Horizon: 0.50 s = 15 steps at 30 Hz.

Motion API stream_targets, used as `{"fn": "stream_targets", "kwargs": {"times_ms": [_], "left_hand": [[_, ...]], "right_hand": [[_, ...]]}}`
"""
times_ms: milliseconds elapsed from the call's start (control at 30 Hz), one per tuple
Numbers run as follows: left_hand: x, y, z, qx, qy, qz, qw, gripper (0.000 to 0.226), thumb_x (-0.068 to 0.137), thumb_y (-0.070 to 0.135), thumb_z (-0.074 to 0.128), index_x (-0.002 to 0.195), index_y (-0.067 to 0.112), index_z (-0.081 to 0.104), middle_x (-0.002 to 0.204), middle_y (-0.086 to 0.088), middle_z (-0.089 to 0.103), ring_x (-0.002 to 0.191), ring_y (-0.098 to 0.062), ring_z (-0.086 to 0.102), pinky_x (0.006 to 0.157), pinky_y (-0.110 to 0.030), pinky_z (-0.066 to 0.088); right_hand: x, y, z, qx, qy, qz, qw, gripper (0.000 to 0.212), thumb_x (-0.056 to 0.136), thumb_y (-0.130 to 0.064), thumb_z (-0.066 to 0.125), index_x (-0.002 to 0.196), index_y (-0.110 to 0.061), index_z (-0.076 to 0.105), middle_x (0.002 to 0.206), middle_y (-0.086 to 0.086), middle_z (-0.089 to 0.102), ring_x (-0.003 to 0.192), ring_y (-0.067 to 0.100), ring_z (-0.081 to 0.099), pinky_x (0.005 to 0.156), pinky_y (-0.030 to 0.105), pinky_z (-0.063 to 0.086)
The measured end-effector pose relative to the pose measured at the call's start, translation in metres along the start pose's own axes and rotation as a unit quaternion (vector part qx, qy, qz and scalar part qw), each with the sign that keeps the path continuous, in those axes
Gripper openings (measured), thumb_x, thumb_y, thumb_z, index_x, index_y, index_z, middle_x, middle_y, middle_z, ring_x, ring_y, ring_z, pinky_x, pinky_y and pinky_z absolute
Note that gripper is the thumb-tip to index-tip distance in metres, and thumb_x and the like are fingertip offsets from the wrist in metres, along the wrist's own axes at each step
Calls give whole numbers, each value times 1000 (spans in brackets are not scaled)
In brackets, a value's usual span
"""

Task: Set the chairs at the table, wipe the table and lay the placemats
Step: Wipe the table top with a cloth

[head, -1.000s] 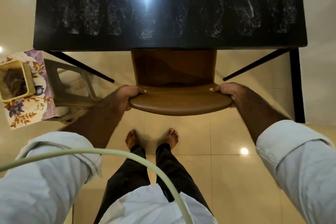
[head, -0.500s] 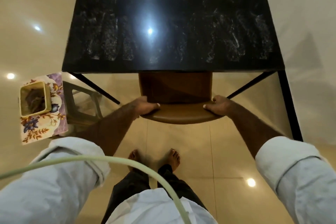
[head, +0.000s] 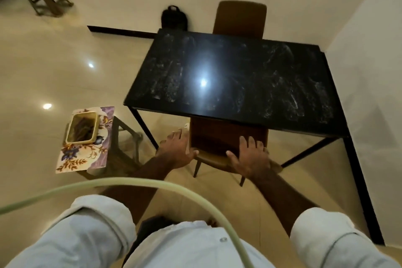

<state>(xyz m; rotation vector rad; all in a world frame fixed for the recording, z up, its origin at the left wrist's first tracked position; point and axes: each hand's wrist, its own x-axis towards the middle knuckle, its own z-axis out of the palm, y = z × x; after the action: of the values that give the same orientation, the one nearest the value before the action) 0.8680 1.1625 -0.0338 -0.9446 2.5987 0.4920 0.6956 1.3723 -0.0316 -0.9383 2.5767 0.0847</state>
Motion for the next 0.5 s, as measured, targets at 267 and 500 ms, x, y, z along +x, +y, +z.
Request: {"fn": "stream_targets", "kwargs": {"times_ms": [267, 500], "left_hand": [[-52, -103, -46, -8, 131, -110, 985, 112, 93, 93, 33, 175, 25, -3, 184, -4, -4, 170, -34, 1, 132, -60, 17], [-140, -231, -66, -13, 242, -201, 949, 118, 87, 96, 17, 176, 20, 4, 184, -11, 5, 168, -39, 12, 131, -63, 24]], "right_hand": [[7, -142, -38, -20, 109, -198, 974, 106, 97, -88, 37, 175, -24, 4, 183, 13, 9, 168, 43, 12, 131, 63, 23], [-10, -297, -48, -30, 176, -340, 923, 111, 94, -88, 39, 176, -22, 6, 184, 15, 4, 168, 44, 8, 127, 64, 28]]}}
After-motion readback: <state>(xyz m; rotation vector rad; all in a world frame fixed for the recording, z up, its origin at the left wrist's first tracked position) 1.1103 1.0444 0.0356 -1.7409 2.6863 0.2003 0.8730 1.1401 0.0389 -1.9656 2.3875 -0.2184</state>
